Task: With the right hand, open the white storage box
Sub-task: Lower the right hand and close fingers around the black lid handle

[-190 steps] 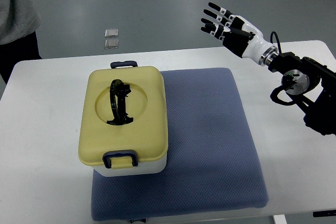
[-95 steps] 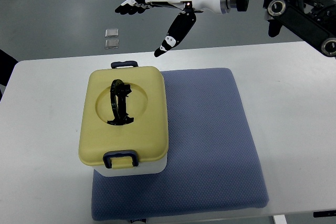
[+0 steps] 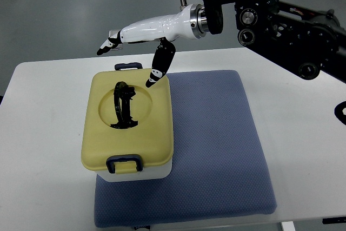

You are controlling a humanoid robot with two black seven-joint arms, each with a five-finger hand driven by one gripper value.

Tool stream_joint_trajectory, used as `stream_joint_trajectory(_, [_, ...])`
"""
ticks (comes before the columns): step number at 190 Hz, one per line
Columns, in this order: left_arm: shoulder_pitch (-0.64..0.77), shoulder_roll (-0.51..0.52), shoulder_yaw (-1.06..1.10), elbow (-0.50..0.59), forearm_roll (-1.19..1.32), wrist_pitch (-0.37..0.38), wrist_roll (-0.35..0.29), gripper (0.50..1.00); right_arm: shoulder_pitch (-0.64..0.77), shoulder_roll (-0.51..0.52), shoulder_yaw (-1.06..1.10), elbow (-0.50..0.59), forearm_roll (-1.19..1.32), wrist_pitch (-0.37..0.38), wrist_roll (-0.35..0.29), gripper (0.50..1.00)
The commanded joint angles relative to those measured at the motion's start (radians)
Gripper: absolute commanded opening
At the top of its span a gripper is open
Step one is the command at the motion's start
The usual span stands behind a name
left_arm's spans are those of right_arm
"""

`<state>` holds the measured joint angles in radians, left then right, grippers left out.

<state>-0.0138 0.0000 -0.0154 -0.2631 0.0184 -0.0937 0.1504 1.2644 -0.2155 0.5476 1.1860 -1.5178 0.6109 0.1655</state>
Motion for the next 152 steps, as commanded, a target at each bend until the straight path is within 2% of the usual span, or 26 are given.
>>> stream_joint_trajectory(1, [0.000,0.000,0.000,0.001,0.000,0.000,0.000,1.000,-0.030,0.010,0.003,0.001,-0.001,0.000,0.000,0.946])
stream_joint_trajectory(152, [0.000,0.000,0.000,0.001,0.000,0.000,0.000,1.000,-0.125,0.081,0.002,0.001,-0.019,0.000,0.002,0.932])
